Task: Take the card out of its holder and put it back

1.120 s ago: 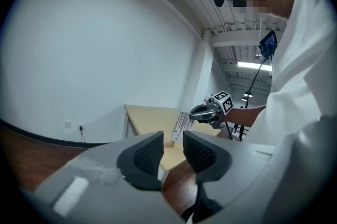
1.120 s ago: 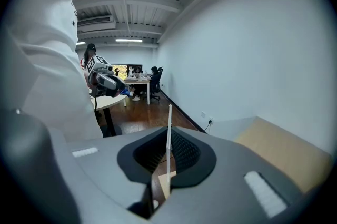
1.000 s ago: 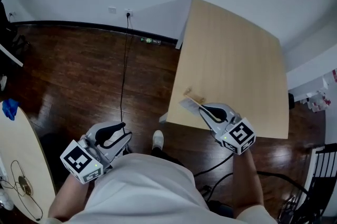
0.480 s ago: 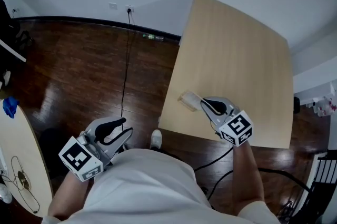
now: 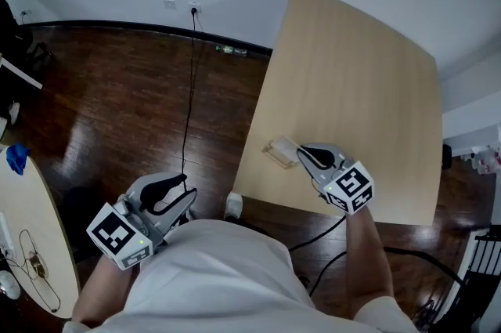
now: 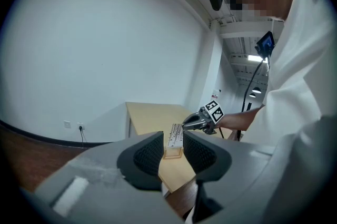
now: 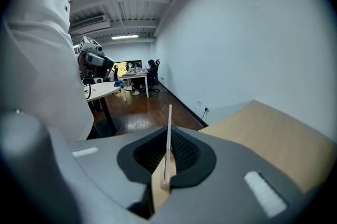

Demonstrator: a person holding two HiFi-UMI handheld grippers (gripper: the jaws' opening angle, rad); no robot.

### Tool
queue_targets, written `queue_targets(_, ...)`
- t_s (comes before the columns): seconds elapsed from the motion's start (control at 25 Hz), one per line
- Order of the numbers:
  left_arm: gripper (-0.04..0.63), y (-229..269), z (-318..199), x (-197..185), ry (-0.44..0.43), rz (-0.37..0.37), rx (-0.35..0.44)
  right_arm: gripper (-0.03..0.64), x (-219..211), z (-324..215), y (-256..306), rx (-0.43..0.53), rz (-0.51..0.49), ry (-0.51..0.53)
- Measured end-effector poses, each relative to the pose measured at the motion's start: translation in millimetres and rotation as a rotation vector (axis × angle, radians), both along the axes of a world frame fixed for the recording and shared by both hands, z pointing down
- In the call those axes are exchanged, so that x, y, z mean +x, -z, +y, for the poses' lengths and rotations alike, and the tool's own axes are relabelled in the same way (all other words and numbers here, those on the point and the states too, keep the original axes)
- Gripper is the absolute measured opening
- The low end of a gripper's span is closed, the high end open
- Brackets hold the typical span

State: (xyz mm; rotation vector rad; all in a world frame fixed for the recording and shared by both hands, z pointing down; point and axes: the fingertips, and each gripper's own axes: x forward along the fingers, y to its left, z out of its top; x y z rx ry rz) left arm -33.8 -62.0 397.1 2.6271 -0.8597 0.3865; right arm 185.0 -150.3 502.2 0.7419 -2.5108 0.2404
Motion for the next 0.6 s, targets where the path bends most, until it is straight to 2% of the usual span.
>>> queue_targets(0.6,0.124,-3,-10,8,-0.006,-0.006,-0.019,0.020,-2,-2,-18,-0.031,-0.010,0.008)
